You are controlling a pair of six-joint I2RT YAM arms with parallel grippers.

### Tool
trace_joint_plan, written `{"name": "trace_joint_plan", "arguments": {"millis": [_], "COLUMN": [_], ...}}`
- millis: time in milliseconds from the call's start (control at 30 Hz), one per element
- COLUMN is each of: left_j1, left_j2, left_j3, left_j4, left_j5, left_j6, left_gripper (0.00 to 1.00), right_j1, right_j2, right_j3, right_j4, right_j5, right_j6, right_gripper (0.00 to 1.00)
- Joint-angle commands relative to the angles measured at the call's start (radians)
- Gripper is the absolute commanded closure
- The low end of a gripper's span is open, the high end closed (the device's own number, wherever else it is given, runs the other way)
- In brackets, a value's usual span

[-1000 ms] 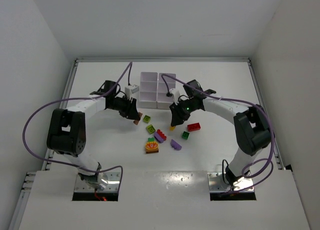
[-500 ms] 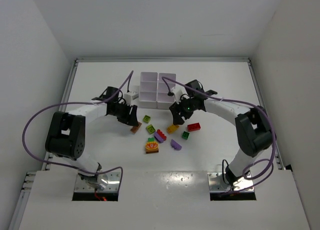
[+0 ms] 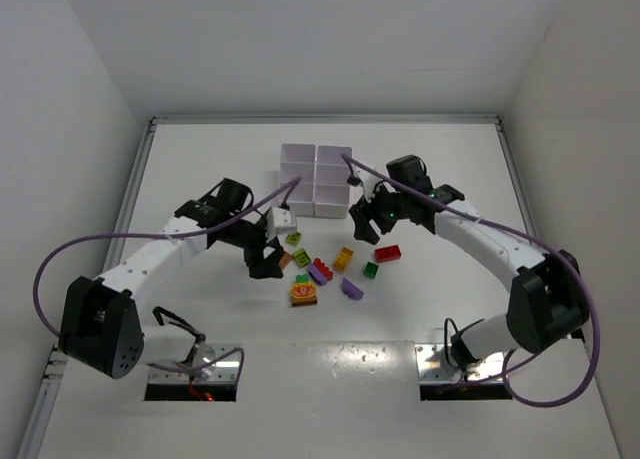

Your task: Sort the legos into containers by color

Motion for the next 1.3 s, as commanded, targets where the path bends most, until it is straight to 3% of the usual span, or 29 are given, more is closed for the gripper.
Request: {"name": "trace_joint_plan", "arguments": {"millis": [0,67,133,333,467,1000,1267], "left_j1": [-0.012,-0.012,-0.023,-0.061,-0.106,-0.227,-0.236], "left_j2": [0.052,0.076,0.137,0.305,0.374,0.516,0.585], "left_j3": [0.035,0.056,0.110,0.256,0.279,0.306,0.339], "left_j4": [-0.301,-0.315,-0.386,-0.561,-0.589,-0.440,-0.425], "left_j5": [0.125,0.134,0.134,0.092,0.047,-0.030,-0.039], "left_j6": [0.588,0.673,0.869,1.341,1.521,1.692,1.764], "left_gripper": [0.18,0.28,0.35,0.36,0.42,0.45,0.45], "right_j1": [-0.033,-0.046,-0.070,-0.127,-0.155,-0.277,-0.319], "right_j2": [-0.058,-0.078,-0.107,-0.167,-0.210,-0.351,-0.412], "right_j3": [-0.035,-0.049,-0.078,-0.127,-0.137,-0.195,-0.226], "right_j4": [-0.024,-0.035,-0.044,-0.055,-0.065,-0.117,-0.137], "right_j5": [0.058,0.074,0.098,0.118,0.138,0.157,0.147], "right_j6": [-0.038,-0.038,-0.038,-0.038,-0.047,-0.027,-0.009], "right_gripper": [0.30,0.30,0.30,0.30,0.30,0.30,0.30]}}
